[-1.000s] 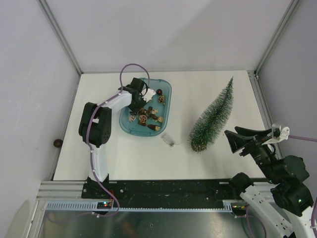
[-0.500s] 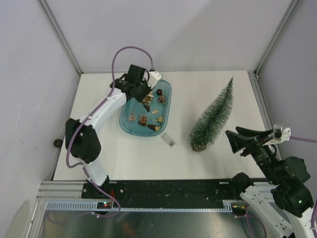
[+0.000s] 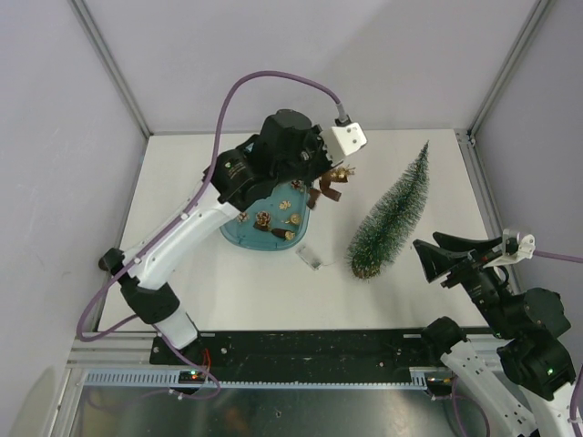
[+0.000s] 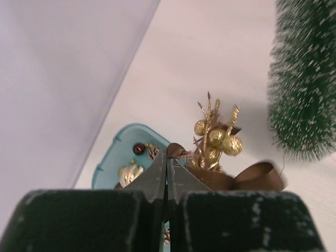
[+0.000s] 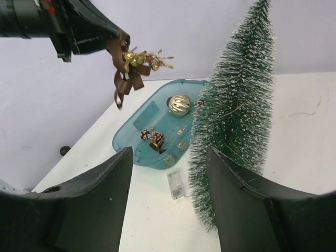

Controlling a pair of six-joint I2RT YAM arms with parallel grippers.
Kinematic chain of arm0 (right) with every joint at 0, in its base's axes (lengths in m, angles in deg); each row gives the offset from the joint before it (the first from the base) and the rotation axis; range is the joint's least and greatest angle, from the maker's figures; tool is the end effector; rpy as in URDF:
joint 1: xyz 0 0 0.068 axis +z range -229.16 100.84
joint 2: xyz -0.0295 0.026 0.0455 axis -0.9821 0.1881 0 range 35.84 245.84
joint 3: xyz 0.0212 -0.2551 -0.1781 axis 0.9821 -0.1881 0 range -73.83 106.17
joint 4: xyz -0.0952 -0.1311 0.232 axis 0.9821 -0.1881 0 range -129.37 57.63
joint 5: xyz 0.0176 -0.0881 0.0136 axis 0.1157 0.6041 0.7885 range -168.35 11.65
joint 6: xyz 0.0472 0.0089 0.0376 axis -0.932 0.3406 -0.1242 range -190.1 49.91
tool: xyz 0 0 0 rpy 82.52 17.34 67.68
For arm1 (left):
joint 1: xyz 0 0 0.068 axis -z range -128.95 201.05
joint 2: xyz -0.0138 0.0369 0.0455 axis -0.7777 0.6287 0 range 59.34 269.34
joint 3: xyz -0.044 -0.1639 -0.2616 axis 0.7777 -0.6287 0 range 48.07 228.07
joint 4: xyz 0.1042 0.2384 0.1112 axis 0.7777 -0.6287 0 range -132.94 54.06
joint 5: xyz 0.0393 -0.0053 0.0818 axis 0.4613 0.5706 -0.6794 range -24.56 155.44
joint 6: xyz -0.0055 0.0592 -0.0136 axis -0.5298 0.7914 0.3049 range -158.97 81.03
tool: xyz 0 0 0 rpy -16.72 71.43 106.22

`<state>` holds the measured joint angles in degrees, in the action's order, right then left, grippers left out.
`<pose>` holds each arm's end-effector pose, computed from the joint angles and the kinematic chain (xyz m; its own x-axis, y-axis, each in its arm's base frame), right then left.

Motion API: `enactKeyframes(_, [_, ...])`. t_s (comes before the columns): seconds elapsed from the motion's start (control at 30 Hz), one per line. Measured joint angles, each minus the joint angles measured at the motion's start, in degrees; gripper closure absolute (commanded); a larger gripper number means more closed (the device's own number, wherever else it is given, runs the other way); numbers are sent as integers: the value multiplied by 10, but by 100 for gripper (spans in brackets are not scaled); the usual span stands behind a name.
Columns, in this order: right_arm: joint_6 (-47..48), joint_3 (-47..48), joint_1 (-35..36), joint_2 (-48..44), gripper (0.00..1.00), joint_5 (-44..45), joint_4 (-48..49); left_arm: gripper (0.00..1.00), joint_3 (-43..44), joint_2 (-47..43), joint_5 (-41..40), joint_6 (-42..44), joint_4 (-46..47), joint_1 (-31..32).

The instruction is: Decorate the small christmas tree

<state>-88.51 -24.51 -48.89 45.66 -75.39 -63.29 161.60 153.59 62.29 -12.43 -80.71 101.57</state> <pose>0.0072 0.0015 0.3999 -0.0227 0.3519 -0.9357 -0.4765 0.8190 0.3196 0.2458 -0.2943 0.5104 0.0854 0.5980 -0.7970 0.7835 0.4538 0.4245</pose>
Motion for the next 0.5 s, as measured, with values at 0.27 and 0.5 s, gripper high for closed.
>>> enactKeyframes(0.27, [-13, 1, -38, 32, 26, -79, 63, 100, 99, -15, -11, 25, -10, 64])
enactKeyframes(0.5, [-46, 1, -70, 102, 3, -162, 172, 100, 126, -60, 29, 37, -10, 113])
